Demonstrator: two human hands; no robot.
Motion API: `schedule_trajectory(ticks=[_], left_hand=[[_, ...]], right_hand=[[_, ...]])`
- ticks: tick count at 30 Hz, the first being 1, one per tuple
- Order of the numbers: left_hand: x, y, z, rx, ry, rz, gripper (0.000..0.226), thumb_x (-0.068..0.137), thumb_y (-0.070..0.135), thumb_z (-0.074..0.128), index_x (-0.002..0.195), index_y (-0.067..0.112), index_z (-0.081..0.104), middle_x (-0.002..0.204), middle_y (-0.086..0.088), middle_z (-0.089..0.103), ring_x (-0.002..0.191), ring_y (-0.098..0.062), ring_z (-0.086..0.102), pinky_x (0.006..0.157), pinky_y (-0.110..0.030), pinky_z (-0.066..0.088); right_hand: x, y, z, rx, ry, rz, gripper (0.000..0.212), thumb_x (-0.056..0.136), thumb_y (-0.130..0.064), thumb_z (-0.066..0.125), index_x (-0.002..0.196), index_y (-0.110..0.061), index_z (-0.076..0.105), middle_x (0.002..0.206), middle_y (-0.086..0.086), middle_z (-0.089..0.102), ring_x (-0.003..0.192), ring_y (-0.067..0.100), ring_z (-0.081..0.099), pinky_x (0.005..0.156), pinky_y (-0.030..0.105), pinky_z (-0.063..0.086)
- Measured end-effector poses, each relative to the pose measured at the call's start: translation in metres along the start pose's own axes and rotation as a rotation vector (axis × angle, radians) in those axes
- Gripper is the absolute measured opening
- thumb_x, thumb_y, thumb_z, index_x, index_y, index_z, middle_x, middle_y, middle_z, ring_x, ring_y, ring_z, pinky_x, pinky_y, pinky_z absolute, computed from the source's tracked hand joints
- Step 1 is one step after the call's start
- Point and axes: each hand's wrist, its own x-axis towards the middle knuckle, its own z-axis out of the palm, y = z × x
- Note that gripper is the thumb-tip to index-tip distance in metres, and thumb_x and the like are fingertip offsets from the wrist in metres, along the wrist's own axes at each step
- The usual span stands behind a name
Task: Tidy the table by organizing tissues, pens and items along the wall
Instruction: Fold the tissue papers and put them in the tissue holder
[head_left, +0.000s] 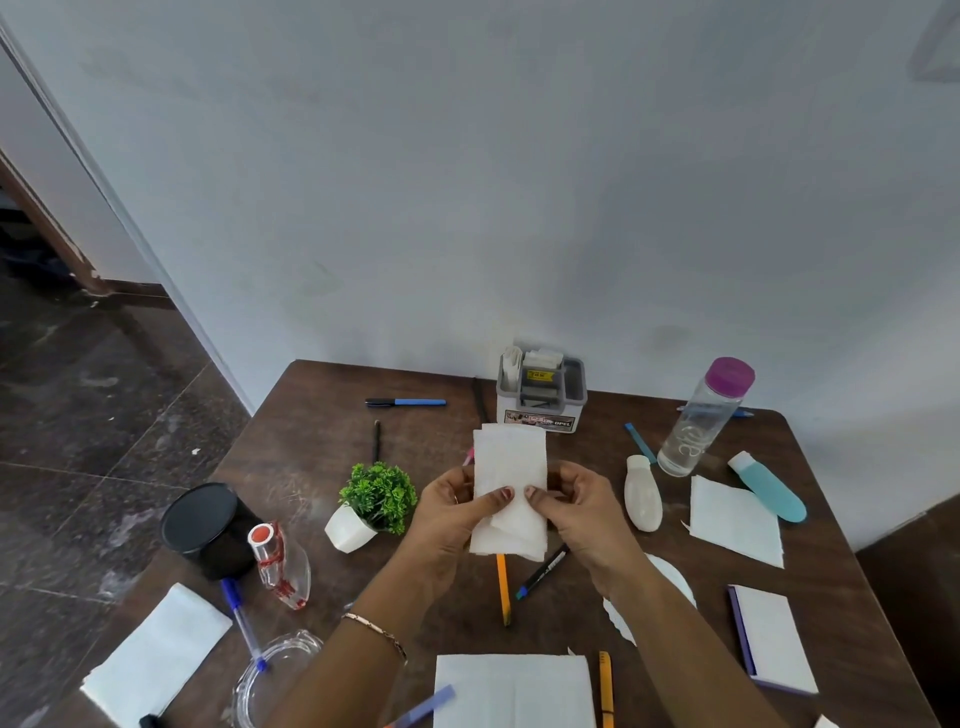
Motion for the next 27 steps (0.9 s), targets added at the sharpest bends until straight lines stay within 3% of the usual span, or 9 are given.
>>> schedule_trajectory(ticks=[4, 8, 13, 18, 21, 24, 27], left_hand=[[0.006, 0.004, 0.002, -0.030, -0.026, -0.002, 0.034, 0.077, 0.002, 0.073, 0.110, 0.005, 0.066, 0.107, -0.013, 0.072, 0.090, -0.026, 0.071, 0.066, -0.033, 0.059], [0.011, 0.012, 0.007, -0.064, -0.049, -0.010, 0.030, 0.079, 0.003, 0.071, 0.108, 0.008, 0.065, 0.103, -0.008, 0.074, 0.087, -0.021, 0.072, 0.061, -0.029, 0.058], [0.021, 0.022, 0.012, -0.077, -0.082, -0.007, 0.019, 0.085, -0.003, 0.063, 0.101, 0.007, 0.064, 0.096, -0.009, 0.073, 0.080, -0.019, 0.071, 0.064, -0.032, 0.060], [0.031, 0.035, 0.016, -0.080, -0.139, -0.001, 0.016, 0.092, 0.000, 0.051, 0.085, 0.006, 0.064, 0.082, -0.008, 0.072, 0.064, -0.014, 0.069, 0.048, -0.023, 0.052], [0.039, 0.042, 0.018, -0.141, -0.145, -0.070, 0.023, 0.094, 0.013, 0.042, 0.089, 0.006, 0.063, 0.089, -0.011, 0.068, 0.069, -0.019, 0.065, 0.052, -0.026, 0.051], [0.048, 0.047, 0.023, -0.154, -0.169, -0.129, 0.021, 0.091, 0.021, 0.054, 0.100, 0.004, 0.062, 0.097, -0.010, 0.066, 0.076, -0.021, 0.065, 0.053, -0.027, 0.054], [0.058, 0.049, 0.028, -0.105, -0.159, -0.123, 0.034, 0.078, 0.004, 0.071, 0.109, 0.007, 0.056, 0.107, -0.013, 0.064, 0.088, -0.026, 0.067, 0.057, -0.031, 0.059]], right_hand=[[0.003, -0.006, -0.006, 0.094, -0.015, 0.033, 0.021, 0.086, -0.008, 0.067, 0.097, -0.026, 0.063, 0.104, -0.003, 0.069, 0.095, 0.011, 0.066, 0.065, 0.016, 0.054], [0.009, -0.013, -0.015, 0.107, 0.005, 0.031, 0.023, 0.083, -0.003, 0.069, 0.097, -0.021, 0.063, 0.096, -0.003, 0.070, 0.086, 0.007, 0.067, 0.061, 0.015, 0.054], [0.017, -0.018, -0.023, 0.103, 0.048, -0.028, 0.021, 0.083, 0.002, 0.067, 0.095, -0.015, 0.066, 0.098, 0.004, 0.071, 0.091, 0.014, 0.068, 0.065, 0.017, 0.056], [0.028, -0.029, -0.030, 0.031, 0.080, -0.067, 0.022, 0.084, 0.008, 0.062, 0.086, -0.012, 0.070, 0.099, 0.000, 0.071, 0.095, 0.007, 0.064, 0.061, 0.009, 0.051], [0.037, -0.030, -0.033, -0.035, 0.098, -0.105, 0.023, 0.085, 0.007, 0.061, 0.085, -0.013, 0.071, 0.101, -0.004, 0.070, 0.099, 0.006, 0.062, 0.072, 0.012, 0.053], [0.045, -0.033, -0.035, -0.118, 0.094, -0.123, 0.026, 0.086, 0.007, 0.058, 0.084, -0.014, 0.072, 0.101, -0.007, 0.068, 0.099, 0.004, 0.059, 0.081, 0.012, 0.051], [0.053, -0.034, -0.036, -0.122, 0.068, -0.138, 0.028, 0.090, 0.005, 0.054, 0.089, -0.017, 0.072, 0.106, -0.005, 0.068, 0.101, 0.008, 0.061, 0.076, 0.011, 0.052]])
